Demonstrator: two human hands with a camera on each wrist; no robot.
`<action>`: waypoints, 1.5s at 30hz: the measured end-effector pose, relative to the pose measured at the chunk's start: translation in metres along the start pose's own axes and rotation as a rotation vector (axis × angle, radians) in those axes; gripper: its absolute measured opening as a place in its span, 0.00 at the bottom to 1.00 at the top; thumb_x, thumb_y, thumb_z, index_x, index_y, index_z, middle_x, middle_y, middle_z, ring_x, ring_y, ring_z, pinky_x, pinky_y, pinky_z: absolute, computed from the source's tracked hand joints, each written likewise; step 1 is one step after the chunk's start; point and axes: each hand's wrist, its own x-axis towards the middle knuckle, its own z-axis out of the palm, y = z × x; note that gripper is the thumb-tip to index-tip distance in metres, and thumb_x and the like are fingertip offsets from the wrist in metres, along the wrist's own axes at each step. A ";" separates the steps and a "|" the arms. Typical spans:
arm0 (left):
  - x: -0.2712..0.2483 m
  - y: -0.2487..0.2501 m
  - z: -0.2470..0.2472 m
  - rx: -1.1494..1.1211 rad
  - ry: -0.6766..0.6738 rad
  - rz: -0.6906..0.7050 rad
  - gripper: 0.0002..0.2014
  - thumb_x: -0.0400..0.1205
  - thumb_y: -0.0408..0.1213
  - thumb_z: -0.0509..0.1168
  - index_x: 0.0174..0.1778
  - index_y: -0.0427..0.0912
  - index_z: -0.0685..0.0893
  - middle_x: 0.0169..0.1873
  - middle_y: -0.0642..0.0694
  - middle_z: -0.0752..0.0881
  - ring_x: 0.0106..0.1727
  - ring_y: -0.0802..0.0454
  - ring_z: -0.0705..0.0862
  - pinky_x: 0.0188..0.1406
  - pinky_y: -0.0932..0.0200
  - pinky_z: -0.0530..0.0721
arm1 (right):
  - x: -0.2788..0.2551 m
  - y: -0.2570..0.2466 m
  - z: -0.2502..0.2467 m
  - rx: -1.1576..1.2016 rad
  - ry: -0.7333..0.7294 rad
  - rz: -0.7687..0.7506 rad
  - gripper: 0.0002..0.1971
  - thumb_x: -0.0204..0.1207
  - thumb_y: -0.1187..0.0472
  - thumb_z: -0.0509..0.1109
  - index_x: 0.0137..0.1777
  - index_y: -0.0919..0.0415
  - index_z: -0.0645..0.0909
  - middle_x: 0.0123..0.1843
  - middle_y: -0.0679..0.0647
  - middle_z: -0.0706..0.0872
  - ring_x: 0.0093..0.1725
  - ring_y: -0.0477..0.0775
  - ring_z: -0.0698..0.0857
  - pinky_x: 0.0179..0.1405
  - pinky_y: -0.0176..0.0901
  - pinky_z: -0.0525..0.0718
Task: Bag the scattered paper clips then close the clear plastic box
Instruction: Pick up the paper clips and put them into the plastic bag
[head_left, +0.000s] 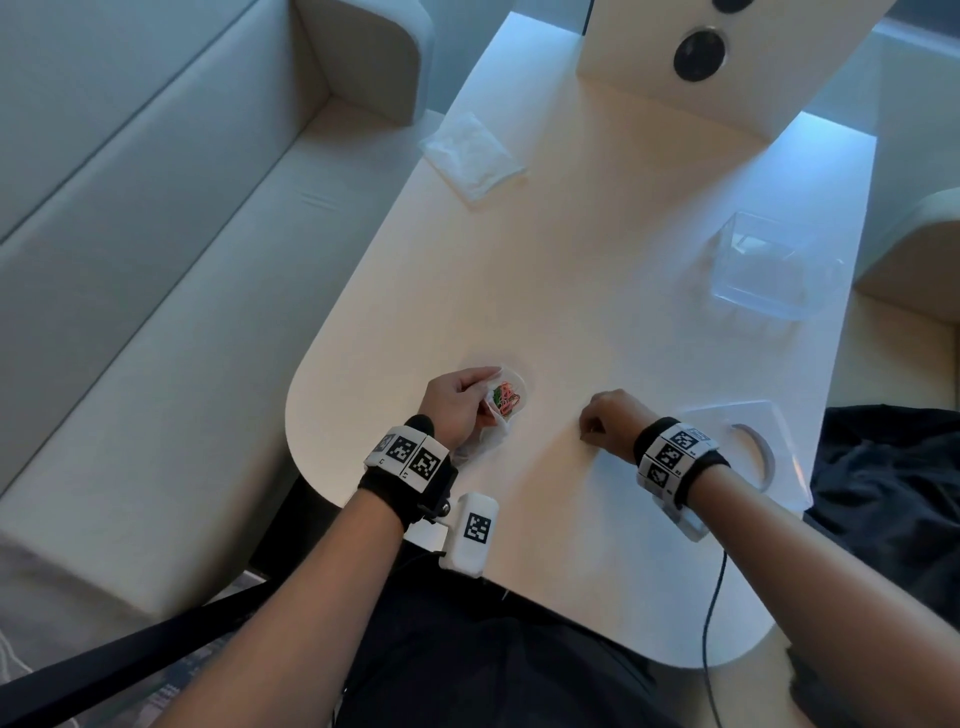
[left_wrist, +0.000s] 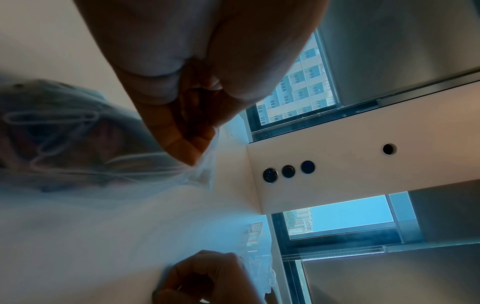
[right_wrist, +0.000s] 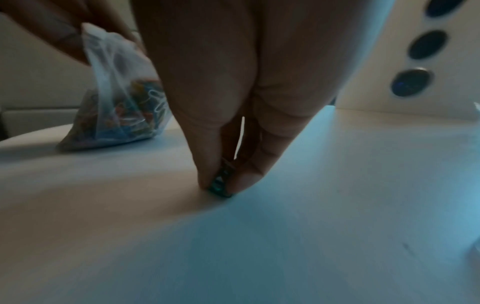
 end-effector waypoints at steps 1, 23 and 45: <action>-0.001 0.000 0.000 0.005 0.000 0.001 0.12 0.84 0.29 0.64 0.60 0.38 0.88 0.57 0.38 0.87 0.55 0.44 0.86 0.51 0.55 0.87 | -0.001 -0.001 -0.001 0.017 0.005 0.007 0.04 0.75 0.63 0.72 0.42 0.59 0.89 0.41 0.51 0.82 0.43 0.53 0.82 0.52 0.44 0.83; -0.001 0.005 0.017 -0.090 0.019 0.053 0.14 0.86 0.25 0.59 0.67 0.33 0.81 0.40 0.40 0.88 0.33 0.53 0.90 0.39 0.60 0.91 | -0.022 -0.076 -0.054 0.703 0.524 -0.105 0.14 0.69 0.71 0.71 0.49 0.54 0.91 0.44 0.46 0.92 0.44 0.42 0.90 0.49 0.35 0.88; 0.037 0.050 0.026 1.142 -0.168 0.900 0.07 0.78 0.50 0.71 0.46 0.53 0.90 0.60 0.54 0.84 0.69 0.53 0.76 0.71 0.48 0.63 | -0.019 -0.056 -0.036 0.830 0.665 0.037 0.10 0.72 0.48 0.78 0.40 0.53 0.92 0.33 0.43 0.91 0.34 0.39 0.89 0.40 0.32 0.87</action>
